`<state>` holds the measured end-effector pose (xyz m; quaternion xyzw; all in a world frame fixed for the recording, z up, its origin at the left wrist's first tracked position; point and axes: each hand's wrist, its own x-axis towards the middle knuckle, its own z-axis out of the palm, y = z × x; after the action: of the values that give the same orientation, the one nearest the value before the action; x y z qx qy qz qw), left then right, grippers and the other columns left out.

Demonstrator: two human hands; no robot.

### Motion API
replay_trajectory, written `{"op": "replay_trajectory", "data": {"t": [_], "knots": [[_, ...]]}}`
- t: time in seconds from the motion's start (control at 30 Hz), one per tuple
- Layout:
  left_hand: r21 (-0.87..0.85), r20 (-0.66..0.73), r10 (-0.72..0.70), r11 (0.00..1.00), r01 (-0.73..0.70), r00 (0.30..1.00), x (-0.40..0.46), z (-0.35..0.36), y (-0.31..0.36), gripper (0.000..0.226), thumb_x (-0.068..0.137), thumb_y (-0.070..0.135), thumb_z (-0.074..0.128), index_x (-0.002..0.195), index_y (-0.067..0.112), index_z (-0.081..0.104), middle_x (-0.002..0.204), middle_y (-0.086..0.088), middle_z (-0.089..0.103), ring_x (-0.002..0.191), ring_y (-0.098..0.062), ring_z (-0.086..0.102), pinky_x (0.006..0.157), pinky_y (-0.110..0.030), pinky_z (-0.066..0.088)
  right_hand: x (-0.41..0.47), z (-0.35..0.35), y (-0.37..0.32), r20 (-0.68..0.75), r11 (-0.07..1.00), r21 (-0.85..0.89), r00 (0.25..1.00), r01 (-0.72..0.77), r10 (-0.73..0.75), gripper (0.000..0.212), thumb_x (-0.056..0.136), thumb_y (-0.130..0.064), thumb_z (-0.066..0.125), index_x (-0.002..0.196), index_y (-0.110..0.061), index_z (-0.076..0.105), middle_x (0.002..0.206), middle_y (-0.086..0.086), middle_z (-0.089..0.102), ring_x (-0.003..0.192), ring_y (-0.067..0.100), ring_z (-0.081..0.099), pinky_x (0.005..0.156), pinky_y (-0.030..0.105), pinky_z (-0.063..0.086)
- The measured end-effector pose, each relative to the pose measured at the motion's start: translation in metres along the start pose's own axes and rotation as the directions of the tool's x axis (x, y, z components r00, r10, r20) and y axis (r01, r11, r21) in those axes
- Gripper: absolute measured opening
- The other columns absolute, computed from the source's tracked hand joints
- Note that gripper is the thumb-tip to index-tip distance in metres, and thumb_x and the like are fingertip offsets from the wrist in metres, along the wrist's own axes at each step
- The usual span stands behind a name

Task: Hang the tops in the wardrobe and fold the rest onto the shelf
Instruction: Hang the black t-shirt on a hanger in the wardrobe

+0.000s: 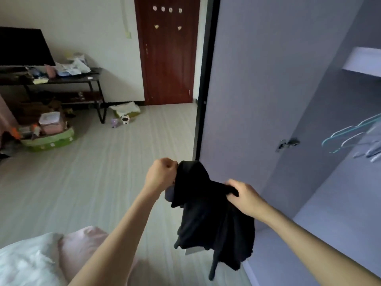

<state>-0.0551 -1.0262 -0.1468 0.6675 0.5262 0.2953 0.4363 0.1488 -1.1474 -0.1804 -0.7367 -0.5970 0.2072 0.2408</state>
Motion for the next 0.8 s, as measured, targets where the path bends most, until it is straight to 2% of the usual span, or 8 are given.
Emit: {"op": "replay_trajectory", "data": {"t": [0.07,0.13,0.3,0.5,0.6,0.67,0.73,0.8], "knots": [[0.072,0.070,-0.019,0.997,0.014,0.997,0.008,0.008,-0.007,0.036,0.096,0.028,0.048,0.082,-0.003,0.060,0.076,-0.015,0.057,0.073,-0.028,0.056,0.077,-0.043,0.052,-0.008,-0.019,0.004,-0.132,0.998,-0.070,0.991,0.006,-0.015,0.020,0.085,-0.008,0.053,0.100,-0.021,0.060,0.086,-0.010,0.062,0.080,0.017,0.056,0.074,0.030,0.043],[-0.060,0.241,-0.085,0.993,0.102,0.967,0.010,0.019,-0.004,0.037,0.094,0.042,0.050,0.096,0.007,0.063,0.097,-0.008,0.065,0.086,-0.023,0.063,0.081,-0.039,0.051,-0.014,-0.034,0.005,-0.184,0.992,-0.115,0.981,0.042,-0.062,0.021,0.086,-0.009,0.053,0.102,-0.021,0.059,0.091,-0.011,0.062,0.084,0.019,0.058,0.073,0.030,0.042],[-0.052,0.590,-0.060,0.992,0.113,0.805,0.001,0.074,0.009,0.058,0.089,0.053,0.053,0.137,0.023,0.040,0.130,0.003,0.054,0.113,-0.018,0.057,0.091,-0.036,0.049,-0.030,-0.055,0.005,-0.312,0.983,-0.155,0.939,0.103,-0.148,0.025,0.084,-0.003,0.057,0.105,-0.016,0.061,0.104,-0.008,0.067,0.090,0.020,0.061,0.077,0.029,0.045],[-0.224,0.737,0.118,0.972,0.075,0.666,-0.007,0.124,0.045,0.055,0.085,0.064,0.045,0.110,0.020,0.067,0.099,0.002,0.071,0.086,-0.009,0.066,0.075,-0.021,0.052,-0.052,-0.073,0.029,-0.335,0.944,-0.323,0.941,-0.063,-0.052,0.020,0.088,-0.015,0.054,0.107,-0.020,0.058,0.107,-0.011,0.065,0.091,0.021,0.059,0.072,0.031,0.042],[-0.172,0.774,0.190,0.981,-0.089,0.605,-0.005,0.138,0.057,0.033,0.087,0.046,0.061,0.093,0.015,0.071,0.075,0.006,0.065,0.071,-0.006,0.060,0.065,-0.017,0.047,-0.064,-0.076,0.045,-0.384,0.910,-0.371,0.923,-0.185,0.031,0.019,0.089,-0.021,0.052,0.108,-0.022,0.057,0.107,-0.011,0.066,0.091,0.022,0.060,0.068,0.030,0.038],[-0.145,0.740,0.223,0.974,-0.173,0.634,-0.003,0.147,0.062,0.006,0.086,0.016,0.067,0.085,0.011,0.069,0.066,0.005,0.061,0.065,-0.009,0.055,0.060,-0.020,0.045,-0.070,-0.077,0.055,-0.375,0.912,-0.338,0.922,-0.232,0.096,0.019,0.089,-0.024,0.053,0.107,-0.026,0.057,0.105,-0.013,0.065,0.089,0.018,0.059,0.067,0.027,0.033],[-0.090,0.655,0.310,0.937,-0.337,0.689,0.001,0.156,0.069,0.009,0.085,0.005,0.062,0.089,0.009,0.069,0.079,-0.002,0.066,0.075,-0.016,0.059,0.073,-0.026,0.048,-0.075,-0.083,0.068,-0.203,0.935,-0.226,0.951,-0.275,0.231,0.023,0.089,-0.030,0.055,0.111,-0.033,0.054,0.109,-0.015,0.062,0.090,0.010,0.056,0.071,0.022,0.036],[-0.014,0.607,0.473,0.810,-0.587,0.639,0.001,0.162,0.078,0.016,0.087,0.005,0.058,0.097,0.012,0.069,0.095,0.000,0.069,0.090,-0.018,0.062,0.085,-0.026,0.045,-0.083,-0.090,0.079,-0.002,0.943,-0.069,0.946,-0.324,0.325,0.038,0.087,-0.028,0.058,0.123,-0.037,0.048,0.114,-0.016,0.055,0.097,0.000,0.052,0.084,0.019,0.041]]}}
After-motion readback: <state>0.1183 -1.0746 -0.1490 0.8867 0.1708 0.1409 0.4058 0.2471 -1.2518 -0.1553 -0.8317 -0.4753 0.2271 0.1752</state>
